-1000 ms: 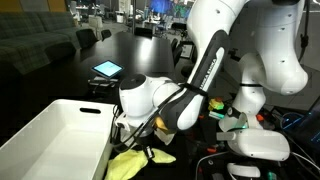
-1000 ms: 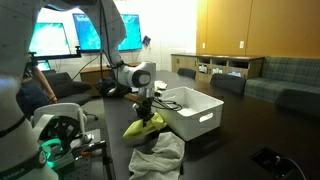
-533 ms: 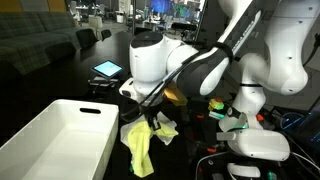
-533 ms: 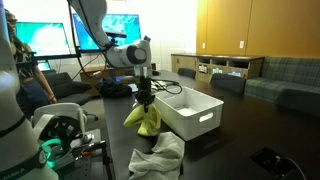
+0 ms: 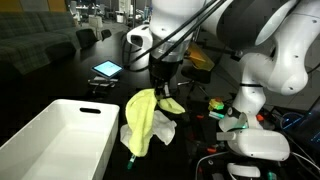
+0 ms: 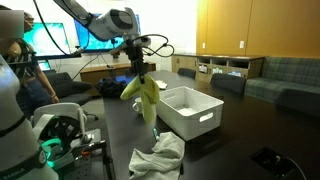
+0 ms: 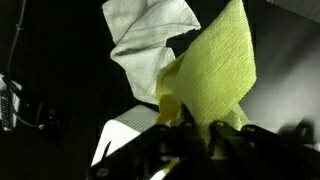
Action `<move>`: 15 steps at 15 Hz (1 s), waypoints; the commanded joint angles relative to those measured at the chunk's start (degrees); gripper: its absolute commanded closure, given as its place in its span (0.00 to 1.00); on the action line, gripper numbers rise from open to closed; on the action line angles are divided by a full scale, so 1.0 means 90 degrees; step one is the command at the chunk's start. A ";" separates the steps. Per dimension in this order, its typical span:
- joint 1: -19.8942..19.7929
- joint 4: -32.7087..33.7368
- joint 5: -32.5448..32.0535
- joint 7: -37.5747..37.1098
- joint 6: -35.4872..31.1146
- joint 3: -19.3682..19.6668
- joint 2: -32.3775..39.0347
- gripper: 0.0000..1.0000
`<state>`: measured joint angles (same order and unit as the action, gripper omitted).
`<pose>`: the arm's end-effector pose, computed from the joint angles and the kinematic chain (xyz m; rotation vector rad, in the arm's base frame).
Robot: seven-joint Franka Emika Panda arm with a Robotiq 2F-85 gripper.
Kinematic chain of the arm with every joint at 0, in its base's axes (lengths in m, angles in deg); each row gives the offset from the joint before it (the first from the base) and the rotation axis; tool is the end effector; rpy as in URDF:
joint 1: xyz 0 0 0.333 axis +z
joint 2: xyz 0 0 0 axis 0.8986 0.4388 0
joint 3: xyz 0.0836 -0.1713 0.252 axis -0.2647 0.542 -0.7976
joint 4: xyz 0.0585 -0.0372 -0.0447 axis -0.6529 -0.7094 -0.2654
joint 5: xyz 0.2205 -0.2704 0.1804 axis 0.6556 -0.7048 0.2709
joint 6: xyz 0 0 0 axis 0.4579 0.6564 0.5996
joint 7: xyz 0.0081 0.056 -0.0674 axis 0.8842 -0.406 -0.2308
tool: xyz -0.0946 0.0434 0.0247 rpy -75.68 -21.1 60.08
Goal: Pick up the yellow towel and put it in the bucket, pick up the marker and put it in the cup, pick up the white towel and put it in the bucket, finally pick up the black masking tape and put it in the cup
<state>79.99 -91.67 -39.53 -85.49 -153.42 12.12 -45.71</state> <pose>0.4239 0.2275 0.4059 2.7545 0.6478 0.0083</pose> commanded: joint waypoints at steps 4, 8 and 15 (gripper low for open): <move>-0.0150 0.1063 -0.0296 -0.0755 0.0583 -0.0305 0.0086 0.97; -0.0416 0.2234 -0.0406 -0.0907 0.0464 -0.0096 0.0962 0.97; -0.0320 0.4300 -0.0247 -0.1864 0.0473 0.0354 0.2910 0.97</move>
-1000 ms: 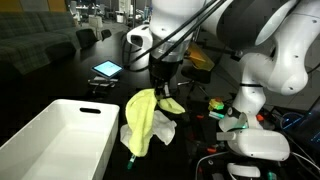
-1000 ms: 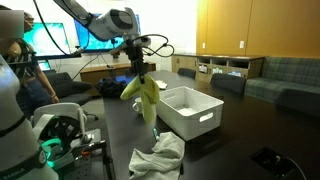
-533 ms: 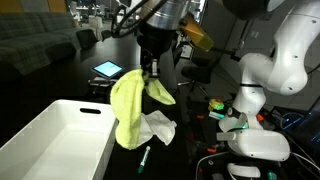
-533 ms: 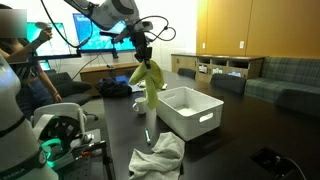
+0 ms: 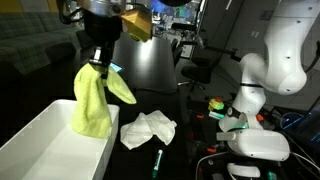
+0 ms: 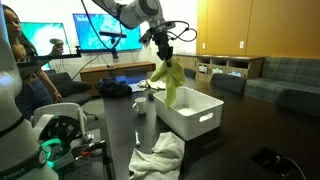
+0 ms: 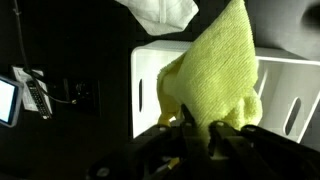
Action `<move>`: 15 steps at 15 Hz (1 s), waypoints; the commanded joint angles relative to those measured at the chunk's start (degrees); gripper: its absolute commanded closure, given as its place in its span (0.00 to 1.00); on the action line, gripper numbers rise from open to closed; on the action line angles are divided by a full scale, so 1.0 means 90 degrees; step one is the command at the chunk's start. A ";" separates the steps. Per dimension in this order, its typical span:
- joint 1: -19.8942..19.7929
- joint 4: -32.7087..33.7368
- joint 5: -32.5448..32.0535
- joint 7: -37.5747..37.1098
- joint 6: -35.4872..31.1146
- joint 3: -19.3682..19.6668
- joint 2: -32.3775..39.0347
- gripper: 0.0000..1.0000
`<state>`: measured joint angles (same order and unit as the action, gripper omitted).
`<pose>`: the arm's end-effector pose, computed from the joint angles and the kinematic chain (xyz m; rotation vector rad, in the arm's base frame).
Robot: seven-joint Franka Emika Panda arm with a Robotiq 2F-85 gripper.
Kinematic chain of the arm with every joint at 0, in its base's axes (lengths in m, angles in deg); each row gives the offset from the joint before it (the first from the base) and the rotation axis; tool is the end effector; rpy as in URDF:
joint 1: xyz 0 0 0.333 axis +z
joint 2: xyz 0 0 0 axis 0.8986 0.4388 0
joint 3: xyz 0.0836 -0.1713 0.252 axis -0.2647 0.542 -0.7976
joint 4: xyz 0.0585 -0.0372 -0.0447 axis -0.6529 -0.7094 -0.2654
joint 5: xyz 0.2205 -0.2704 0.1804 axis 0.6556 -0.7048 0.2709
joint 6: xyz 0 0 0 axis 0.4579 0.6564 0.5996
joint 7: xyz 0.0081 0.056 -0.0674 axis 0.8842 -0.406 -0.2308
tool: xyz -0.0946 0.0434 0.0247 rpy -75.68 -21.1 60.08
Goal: Pick up the yellow towel and put it in the bucket, pick up the marker and put it in the cup, pick up the white towel and put it in the bucket, finally pick up the black masking tape and put it in the cup
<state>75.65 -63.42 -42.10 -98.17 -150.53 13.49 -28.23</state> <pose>0.5673 0.2265 0.4678 2.8888 0.1826 0.2270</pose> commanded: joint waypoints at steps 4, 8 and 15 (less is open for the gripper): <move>0.0406 0.2333 0.0303 -0.1284 0.0209 0.0616 0.2028 0.97; 0.0588 0.3272 0.0671 -0.1722 0.0266 0.0903 0.2837 0.97; 0.0745 0.3397 0.0941 -0.1628 0.0438 0.1045 0.3143 0.50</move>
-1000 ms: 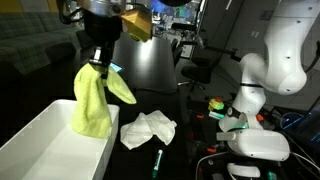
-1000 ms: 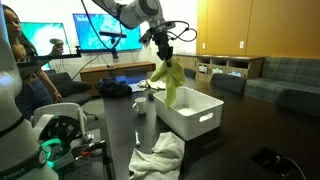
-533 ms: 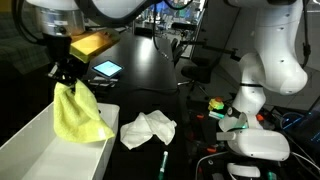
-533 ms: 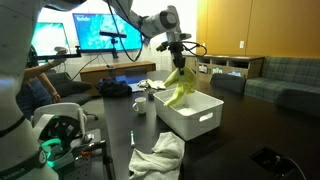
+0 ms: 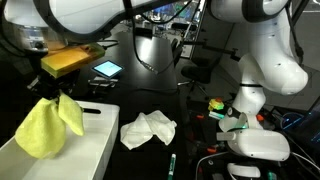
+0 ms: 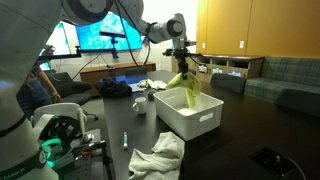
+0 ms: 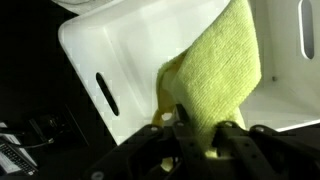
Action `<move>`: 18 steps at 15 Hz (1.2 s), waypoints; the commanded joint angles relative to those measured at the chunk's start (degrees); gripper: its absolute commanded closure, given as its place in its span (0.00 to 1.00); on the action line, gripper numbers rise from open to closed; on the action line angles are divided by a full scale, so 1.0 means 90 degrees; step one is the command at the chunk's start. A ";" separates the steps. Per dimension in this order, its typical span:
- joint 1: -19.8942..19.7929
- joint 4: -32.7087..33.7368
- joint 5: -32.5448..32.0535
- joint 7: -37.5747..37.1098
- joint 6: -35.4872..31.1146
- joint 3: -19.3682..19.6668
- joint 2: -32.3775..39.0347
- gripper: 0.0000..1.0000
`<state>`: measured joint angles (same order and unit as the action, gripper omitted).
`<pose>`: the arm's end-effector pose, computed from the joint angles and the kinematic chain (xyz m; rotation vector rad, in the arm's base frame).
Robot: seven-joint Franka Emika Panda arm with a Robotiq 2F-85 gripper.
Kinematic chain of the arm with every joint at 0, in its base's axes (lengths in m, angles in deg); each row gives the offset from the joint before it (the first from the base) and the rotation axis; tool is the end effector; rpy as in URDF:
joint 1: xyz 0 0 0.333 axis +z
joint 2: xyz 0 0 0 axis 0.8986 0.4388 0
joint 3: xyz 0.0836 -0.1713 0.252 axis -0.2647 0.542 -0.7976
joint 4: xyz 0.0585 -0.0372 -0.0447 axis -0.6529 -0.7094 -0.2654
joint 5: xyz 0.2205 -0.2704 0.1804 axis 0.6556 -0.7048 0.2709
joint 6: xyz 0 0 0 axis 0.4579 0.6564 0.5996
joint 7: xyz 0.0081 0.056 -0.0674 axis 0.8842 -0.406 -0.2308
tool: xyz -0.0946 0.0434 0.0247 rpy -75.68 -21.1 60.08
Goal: Pick up the yellow towel and put it in the bucket, pick up the marker and put it in the cup, pick up the white towel and put it in the bucket, finally pick up the black masking tape and put it in the cup
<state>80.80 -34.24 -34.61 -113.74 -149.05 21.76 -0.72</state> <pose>0.6953 0.2407 0.3823 3.0005 -0.4058 0.1742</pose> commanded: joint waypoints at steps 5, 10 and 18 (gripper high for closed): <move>0.0231 -0.1305 0.0000 0.0659 -0.0111 0.0022 -0.0648 0.12; 0.0269 -0.3008 -0.0188 0.1303 -0.0621 -0.0027 -0.1438 0.00; 0.0115 -0.5790 -0.0533 0.1898 -0.2045 -0.0155 -0.2702 0.00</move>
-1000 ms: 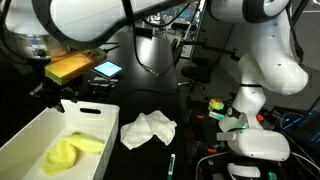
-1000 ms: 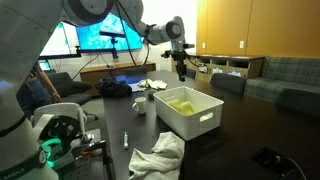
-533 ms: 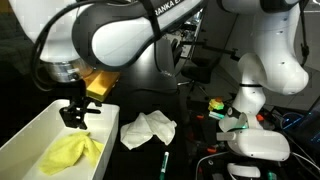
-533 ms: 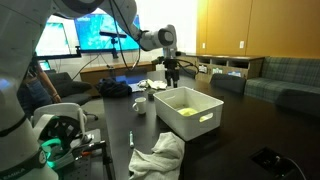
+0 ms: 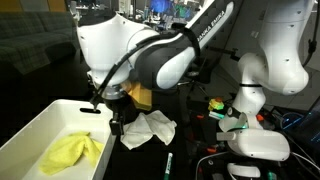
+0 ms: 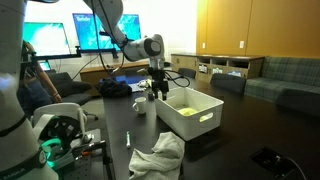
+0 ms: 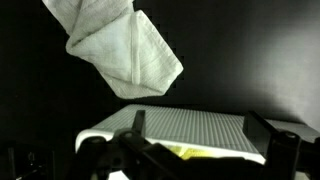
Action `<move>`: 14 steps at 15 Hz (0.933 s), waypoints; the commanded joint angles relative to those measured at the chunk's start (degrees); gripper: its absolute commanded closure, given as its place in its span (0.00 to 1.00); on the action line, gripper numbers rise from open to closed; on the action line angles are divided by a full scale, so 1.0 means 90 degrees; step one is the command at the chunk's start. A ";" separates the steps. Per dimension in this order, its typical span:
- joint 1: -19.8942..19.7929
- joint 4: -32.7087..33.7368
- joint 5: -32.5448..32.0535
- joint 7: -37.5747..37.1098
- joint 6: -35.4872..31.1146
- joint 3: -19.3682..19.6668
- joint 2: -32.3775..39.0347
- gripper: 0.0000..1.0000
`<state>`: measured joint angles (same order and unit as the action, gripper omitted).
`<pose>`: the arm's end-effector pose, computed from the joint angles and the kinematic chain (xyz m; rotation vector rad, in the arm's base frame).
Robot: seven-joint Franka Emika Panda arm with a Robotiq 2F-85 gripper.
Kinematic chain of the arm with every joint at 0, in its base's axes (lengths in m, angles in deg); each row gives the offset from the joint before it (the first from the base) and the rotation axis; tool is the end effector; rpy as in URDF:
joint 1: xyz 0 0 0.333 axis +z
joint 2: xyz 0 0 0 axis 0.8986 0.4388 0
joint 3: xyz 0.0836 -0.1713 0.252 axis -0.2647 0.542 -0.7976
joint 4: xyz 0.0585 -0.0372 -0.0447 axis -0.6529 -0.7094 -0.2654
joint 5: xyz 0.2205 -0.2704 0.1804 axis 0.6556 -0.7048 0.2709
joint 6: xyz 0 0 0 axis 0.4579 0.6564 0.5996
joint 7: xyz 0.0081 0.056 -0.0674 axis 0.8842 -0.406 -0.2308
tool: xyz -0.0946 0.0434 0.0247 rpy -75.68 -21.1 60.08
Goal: Pick up the yellow towel and put it in the bucket, pick up the marker and put it in the cup, pick up the white towel and put it in the bucket, finally pick up the black masking tape and put it in the cup
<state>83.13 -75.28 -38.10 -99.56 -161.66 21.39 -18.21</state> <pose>0.5414 0.2274 0.2822 2.9063 0.1975 -0.0797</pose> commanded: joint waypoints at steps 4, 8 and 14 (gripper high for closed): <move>-0.0297 -0.2246 -0.0192 0.1103 -0.1187 -0.0228 -0.1122 0.00; -0.0435 -0.2831 -0.0541 0.1888 -0.1532 -0.0247 -0.1227 0.00; -0.0566 -0.3001 -0.1689 0.2737 -0.1884 -0.0188 -0.0920 0.00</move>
<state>79.06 -101.16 -48.75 -78.53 -175.87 19.96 -26.72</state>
